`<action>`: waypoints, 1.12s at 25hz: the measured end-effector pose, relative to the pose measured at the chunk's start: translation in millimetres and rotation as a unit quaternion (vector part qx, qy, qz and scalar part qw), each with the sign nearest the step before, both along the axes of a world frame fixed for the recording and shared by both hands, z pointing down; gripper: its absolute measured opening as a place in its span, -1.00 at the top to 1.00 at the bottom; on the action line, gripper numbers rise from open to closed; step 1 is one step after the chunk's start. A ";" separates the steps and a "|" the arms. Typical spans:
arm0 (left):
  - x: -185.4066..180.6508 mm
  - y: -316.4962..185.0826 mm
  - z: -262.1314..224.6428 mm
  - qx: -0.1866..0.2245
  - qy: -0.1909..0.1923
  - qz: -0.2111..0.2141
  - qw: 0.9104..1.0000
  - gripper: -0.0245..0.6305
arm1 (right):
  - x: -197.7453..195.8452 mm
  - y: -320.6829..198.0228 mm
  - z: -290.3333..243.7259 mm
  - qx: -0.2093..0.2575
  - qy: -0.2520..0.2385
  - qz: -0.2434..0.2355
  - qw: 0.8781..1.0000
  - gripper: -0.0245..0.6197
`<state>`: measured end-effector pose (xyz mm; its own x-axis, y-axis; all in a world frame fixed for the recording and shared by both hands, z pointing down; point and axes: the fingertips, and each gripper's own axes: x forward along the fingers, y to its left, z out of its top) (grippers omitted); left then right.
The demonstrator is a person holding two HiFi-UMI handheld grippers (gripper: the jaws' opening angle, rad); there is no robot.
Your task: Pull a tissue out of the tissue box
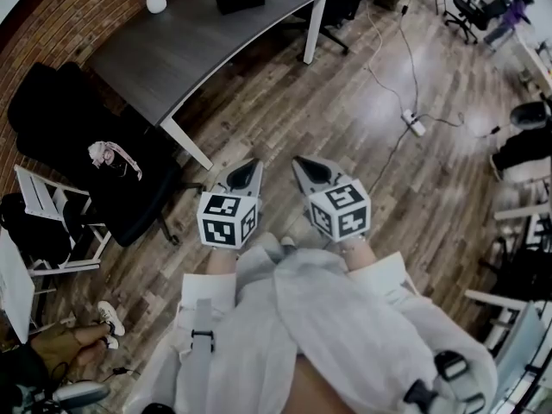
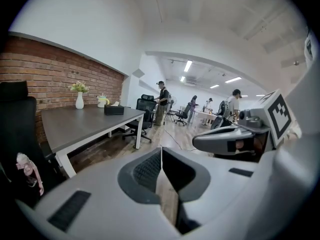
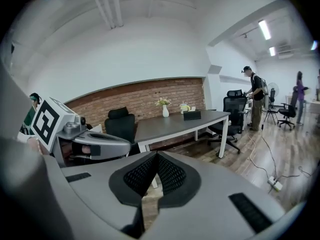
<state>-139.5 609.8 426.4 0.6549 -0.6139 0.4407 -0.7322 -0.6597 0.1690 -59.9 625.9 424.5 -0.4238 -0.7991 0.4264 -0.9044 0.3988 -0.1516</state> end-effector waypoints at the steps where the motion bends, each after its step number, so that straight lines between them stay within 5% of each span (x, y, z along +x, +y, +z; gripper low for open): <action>1: -1.3 0.9 1.0 -0.001 -0.003 -0.004 1.000 0.90 | 0.7 0.0 1.0 -0.001 -0.002 0.002 1.000 0.93; 12: -3.1 -34.7 20.9 -0.020 -0.004 -0.019 1.000 0.78 | 3.1 -44.2 17.5 -0.007 -0.009 0.016 1.000 0.92; 15: -6.7 -70.0 21.8 -0.016 0.001 -0.020 1.000 0.72 | 1.1 -77.7 20.3 -0.007 -0.008 0.023 1.000 0.69; 28: -24.9 -247.2 -1.4 0.012 0.008 -0.004 1.000 0.66 | -14.3 -239.1 2.0 0.009 -0.005 0.046 0.999 0.57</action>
<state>-164.4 362.5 424.9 0.6575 -0.6287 0.4153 -0.7342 -0.6584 0.1657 -74.2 386.8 426.4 -0.3519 -0.8422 0.4085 -0.9360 0.3160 -0.1547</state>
